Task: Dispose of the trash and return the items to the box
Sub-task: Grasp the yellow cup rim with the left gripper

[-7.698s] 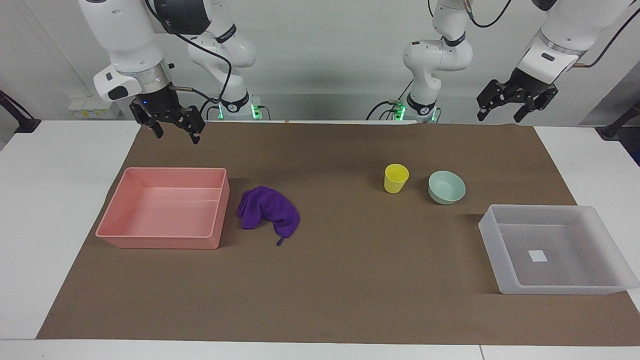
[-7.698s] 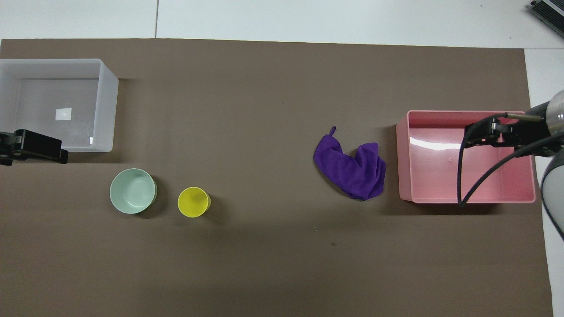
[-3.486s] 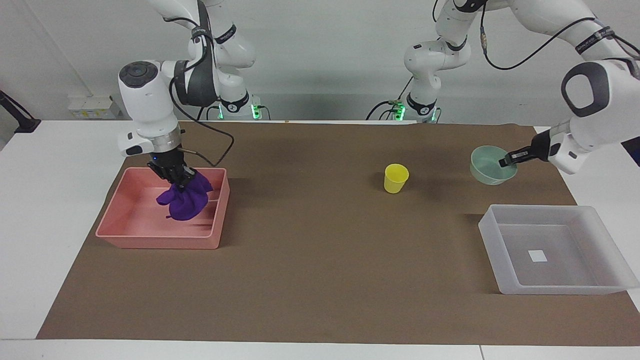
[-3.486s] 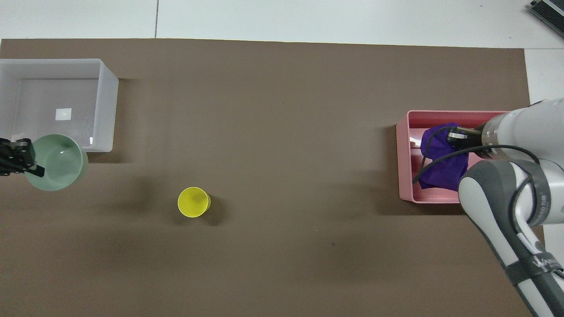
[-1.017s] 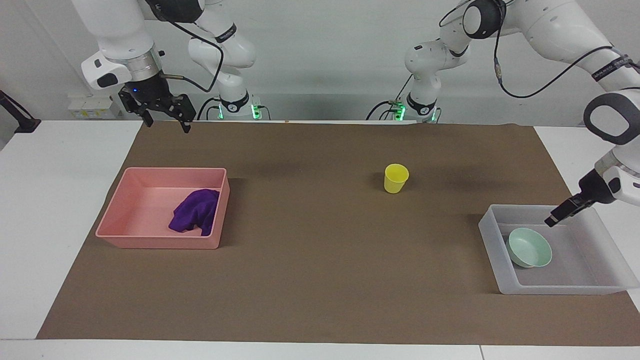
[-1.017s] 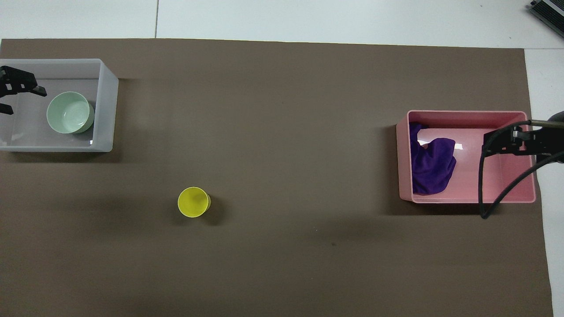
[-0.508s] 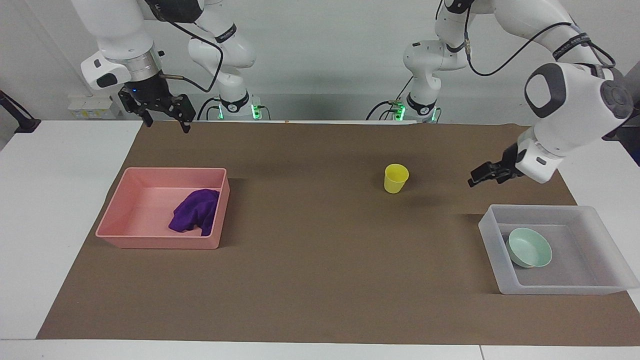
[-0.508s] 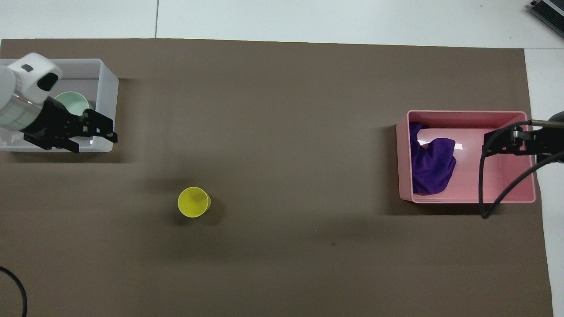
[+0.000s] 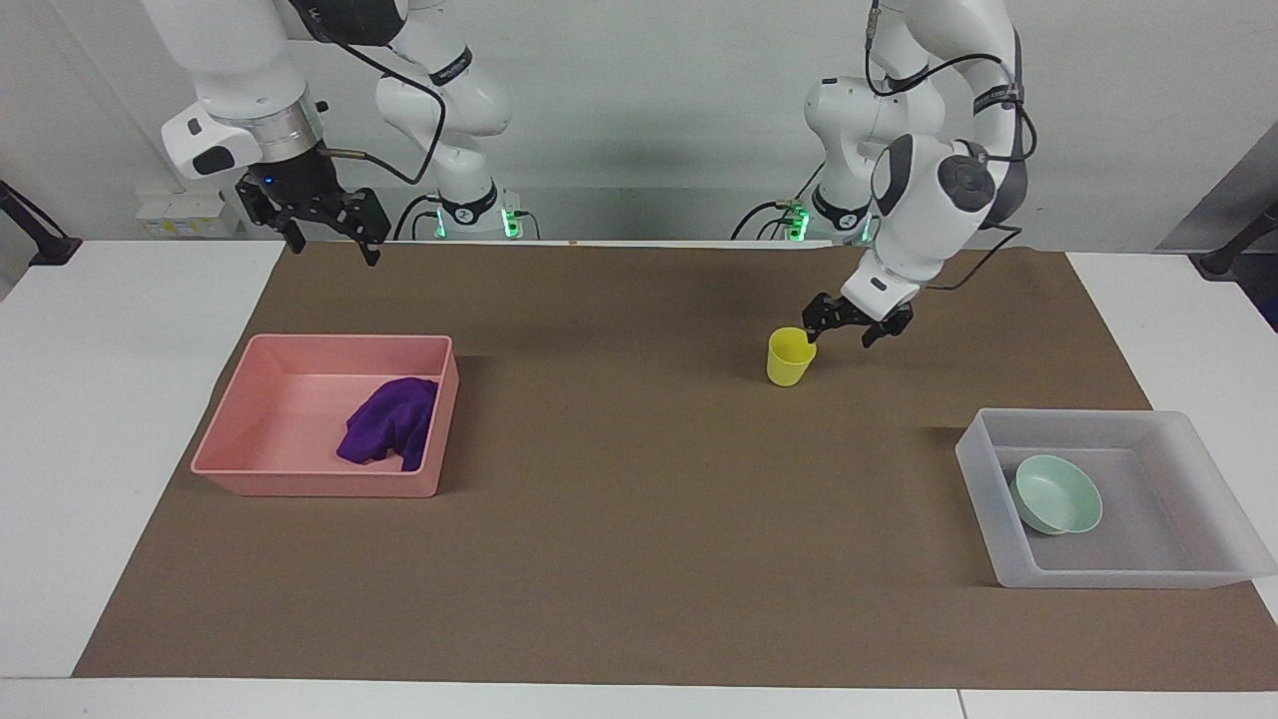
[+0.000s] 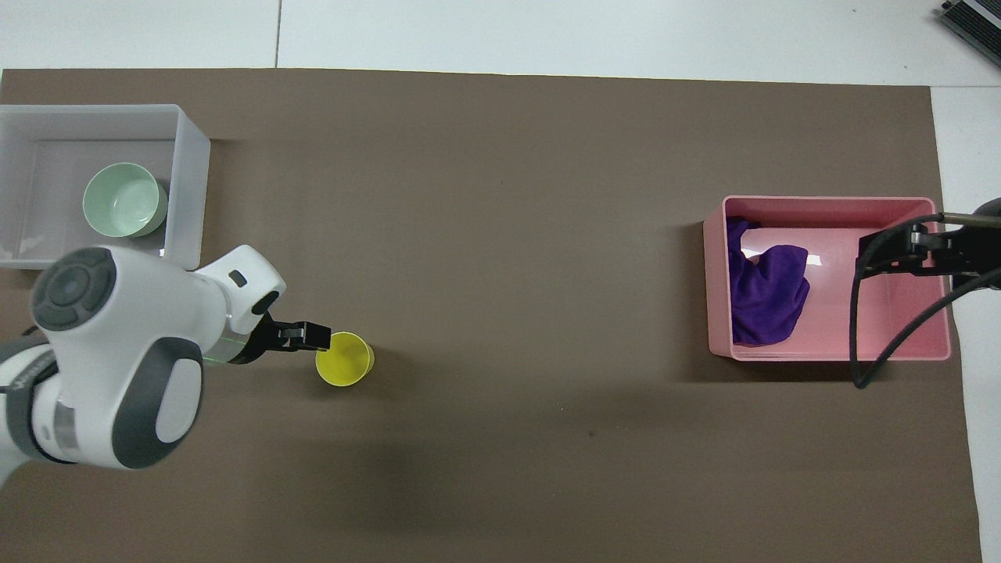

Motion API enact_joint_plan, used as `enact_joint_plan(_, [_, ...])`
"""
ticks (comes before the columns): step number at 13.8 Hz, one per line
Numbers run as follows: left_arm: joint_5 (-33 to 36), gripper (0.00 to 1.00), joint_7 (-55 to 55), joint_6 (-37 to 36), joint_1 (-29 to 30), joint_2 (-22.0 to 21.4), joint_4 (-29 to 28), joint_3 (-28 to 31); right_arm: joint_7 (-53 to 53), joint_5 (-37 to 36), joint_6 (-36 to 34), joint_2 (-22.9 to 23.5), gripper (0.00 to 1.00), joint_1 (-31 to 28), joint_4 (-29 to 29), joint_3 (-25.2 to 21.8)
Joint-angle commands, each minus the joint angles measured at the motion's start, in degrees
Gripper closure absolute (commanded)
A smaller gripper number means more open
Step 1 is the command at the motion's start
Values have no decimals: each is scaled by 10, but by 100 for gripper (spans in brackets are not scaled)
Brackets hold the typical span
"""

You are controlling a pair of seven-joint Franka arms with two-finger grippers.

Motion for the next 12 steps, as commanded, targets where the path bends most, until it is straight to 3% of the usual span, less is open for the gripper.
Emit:
enact_joint_plan(1, [-5, 12, 1, 32, -24, -1, -31, 11, -17, 15, -3, -3, 0, -8, -4, 2])
enact_joint_plan(3, [-5, 89, 1, 30, -26, 15, -27, 12, -17, 15, -3, -4, 0, -8, -4, 2])
enact_joint_plan(4, [-5, 100, 1, 27, -25, 17, -27, 12, -17, 14, -3, -4, 0, -8, -4, 2])
enact_joint_plan(10, [-5, 100, -8, 13, -18, 27, 4, 12, -17, 14, -3, -4, 0, -8, -4, 2])
enact_joint_plan(12, [-5, 100, -12, -53, -10, 27, 55, 18, -17, 15, -3, -3, 0, -8, -4, 2])
